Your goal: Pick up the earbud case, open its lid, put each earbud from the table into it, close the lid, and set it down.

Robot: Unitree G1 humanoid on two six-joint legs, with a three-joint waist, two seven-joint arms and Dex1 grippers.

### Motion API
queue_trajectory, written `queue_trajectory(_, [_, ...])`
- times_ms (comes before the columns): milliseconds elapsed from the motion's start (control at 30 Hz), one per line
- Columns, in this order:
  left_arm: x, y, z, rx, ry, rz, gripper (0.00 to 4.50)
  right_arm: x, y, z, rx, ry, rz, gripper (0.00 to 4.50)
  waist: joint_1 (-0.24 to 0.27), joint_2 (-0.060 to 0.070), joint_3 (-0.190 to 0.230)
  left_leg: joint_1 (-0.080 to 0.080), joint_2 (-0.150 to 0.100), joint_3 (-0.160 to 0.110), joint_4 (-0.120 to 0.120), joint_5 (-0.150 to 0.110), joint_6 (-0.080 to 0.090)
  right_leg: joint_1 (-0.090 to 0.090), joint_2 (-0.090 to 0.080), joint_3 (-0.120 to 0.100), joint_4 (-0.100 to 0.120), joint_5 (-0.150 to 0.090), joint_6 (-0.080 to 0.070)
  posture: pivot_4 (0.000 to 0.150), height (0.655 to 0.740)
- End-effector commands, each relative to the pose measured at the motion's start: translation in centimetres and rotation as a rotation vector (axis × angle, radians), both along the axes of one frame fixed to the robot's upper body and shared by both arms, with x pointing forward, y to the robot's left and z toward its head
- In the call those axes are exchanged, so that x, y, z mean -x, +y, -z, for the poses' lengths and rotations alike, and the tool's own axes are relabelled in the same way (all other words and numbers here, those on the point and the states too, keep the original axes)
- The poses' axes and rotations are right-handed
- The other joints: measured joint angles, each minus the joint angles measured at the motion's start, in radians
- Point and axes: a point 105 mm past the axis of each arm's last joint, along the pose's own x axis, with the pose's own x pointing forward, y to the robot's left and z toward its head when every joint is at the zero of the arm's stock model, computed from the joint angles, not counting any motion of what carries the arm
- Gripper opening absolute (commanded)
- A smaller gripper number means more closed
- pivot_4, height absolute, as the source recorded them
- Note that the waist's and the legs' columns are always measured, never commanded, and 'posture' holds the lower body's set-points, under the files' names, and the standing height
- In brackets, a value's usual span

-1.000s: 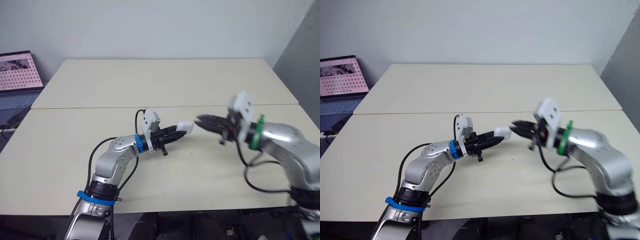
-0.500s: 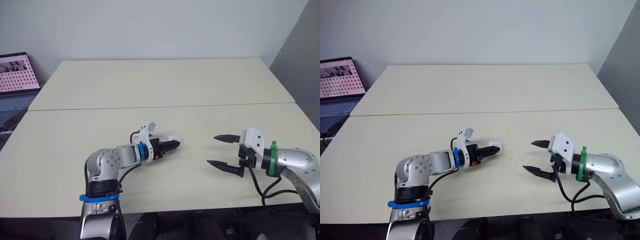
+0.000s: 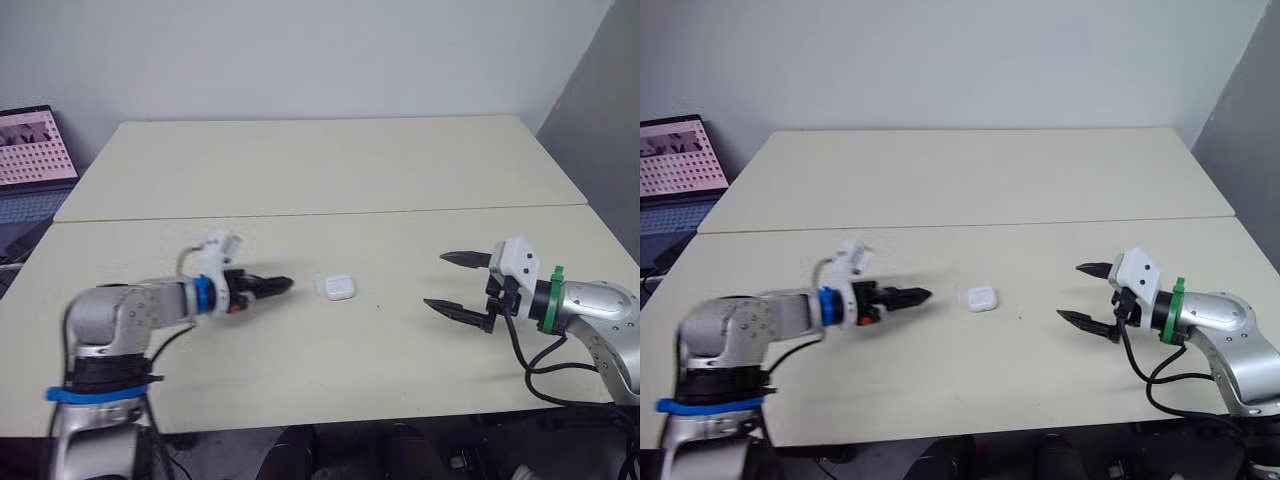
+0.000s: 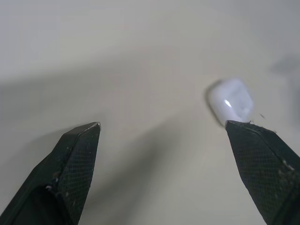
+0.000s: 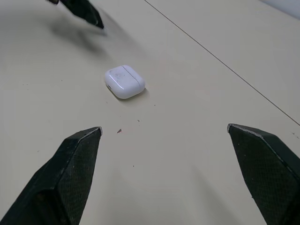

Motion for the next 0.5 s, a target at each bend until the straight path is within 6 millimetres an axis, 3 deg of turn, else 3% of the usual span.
queue_trajectory(33, [-0.2, 0.1, -3.4, -0.097, -0.312, 0.232, 4.47, 0.8, 0.3, -0.8, -0.019, 0.025, -0.050, 4.50, 0.009, 0.000, 0.000, -0.001, 0.000, 0.000, 0.000, 0.000, 0.000, 0.000, 0.000, 0.000, -0.002, 0.001, -0.001, 0.150, 0.7400])
queue_trajectory(133, [-2.4, 1.2, -4.1, -0.287, -0.525, 0.225, 4.47, 0.8, 0.9, -1.3, -0.089, 0.054, -0.041, 4.50, 0.020, 0.001, -0.001, -0.002, 0.002, 0.000, -0.001, 0.000, 0.000, 0.000, 0.000, -0.001, -0.009, 0.003, -0.005, 0.150, 0.7400])
queue_trajectory(200, [-3.3, 1.4, -4.7, -0.315, -0.607, 0.201, 4.47, 0.5, 0.9, -1.3, -0.096, 0.046, -0.023, 4.50, 0.021, 0.001, -0.001, -0.003, 0.002, -0.001, -0.001, 0.000, 0.000, 0.000, 0.000, -0.001, -0.010, 0.004, -0.004, 0.150, 0.7400])
queue_trajectory(500, [-3.5, 0.0, -3.6, -0.297, -0.610, 0.222, 4.47, -0.6, 0.8, -1.7, -0.118, 0.037, 0.016, 4.50, 0.017, 0.001, 0.000, -0.005, 0.002, -0.002, -0.001, 0.000, 0.001, -0.001, 0.001, -0.003, -0.009, 0.005, -0.001, 0.150, 0.7400])
